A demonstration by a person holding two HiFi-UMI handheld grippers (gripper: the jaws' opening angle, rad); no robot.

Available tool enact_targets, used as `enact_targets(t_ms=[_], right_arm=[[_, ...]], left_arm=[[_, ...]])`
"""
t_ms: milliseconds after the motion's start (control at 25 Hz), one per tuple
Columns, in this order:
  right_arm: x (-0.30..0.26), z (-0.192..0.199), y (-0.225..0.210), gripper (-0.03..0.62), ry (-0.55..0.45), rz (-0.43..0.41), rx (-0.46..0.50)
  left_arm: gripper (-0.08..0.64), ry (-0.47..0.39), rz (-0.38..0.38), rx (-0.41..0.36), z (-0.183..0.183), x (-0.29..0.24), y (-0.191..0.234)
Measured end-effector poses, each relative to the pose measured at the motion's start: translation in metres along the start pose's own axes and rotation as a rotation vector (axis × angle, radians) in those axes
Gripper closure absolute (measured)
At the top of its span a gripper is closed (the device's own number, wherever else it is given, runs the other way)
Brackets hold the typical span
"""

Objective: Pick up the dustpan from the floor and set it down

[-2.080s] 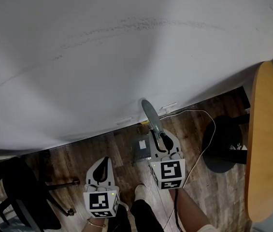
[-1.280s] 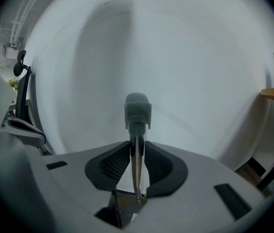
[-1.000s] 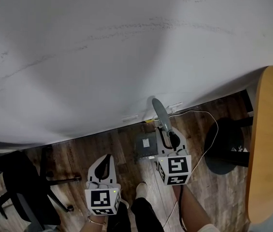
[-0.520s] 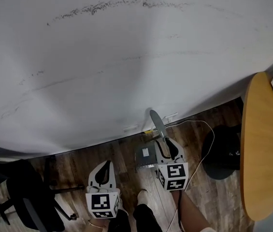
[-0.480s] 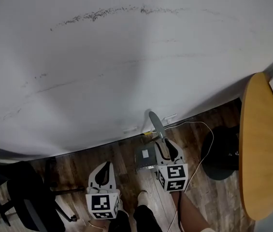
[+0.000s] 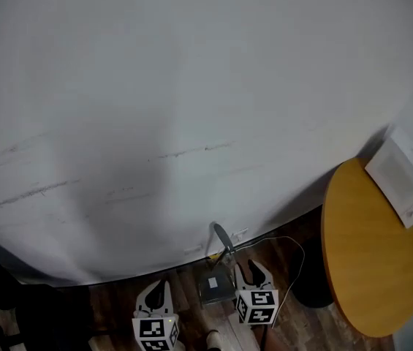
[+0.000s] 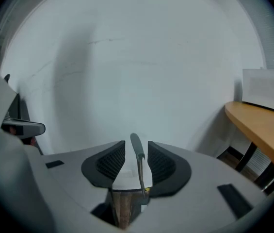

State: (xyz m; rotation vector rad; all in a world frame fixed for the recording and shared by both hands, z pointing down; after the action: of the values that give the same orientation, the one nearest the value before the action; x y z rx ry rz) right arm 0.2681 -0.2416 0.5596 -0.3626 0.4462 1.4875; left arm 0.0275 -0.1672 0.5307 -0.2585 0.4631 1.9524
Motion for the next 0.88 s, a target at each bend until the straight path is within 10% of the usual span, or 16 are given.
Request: enact_targets(t_ms=[480, 880], right_arm=[[0.110, -0.141, -0.021, 0.496, -0.195, 0.075, -0.017], [0.179, -0.172, -0.024, 0.549, -0.234, 0.174, -0.074]], left_arm=[[0.543, -0.116, 0.103, -0.026, -0.124, 0.050, -0.030], [0.543, -0.210, 0.175, -0.099, -0.182, 0.079, -0.040]])
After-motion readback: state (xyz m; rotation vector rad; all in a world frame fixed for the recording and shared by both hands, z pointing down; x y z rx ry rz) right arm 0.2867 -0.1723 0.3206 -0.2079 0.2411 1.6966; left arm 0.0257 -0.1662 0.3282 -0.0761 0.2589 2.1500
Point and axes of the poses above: the fingertips, and each gripper's own axes: x backward along the fingers, y to its left, z out of its underside, the point moved 5 cm from there along x, backward along the fingers, and after that the axes turned 15 degrees about z, right-handed, at the moved point
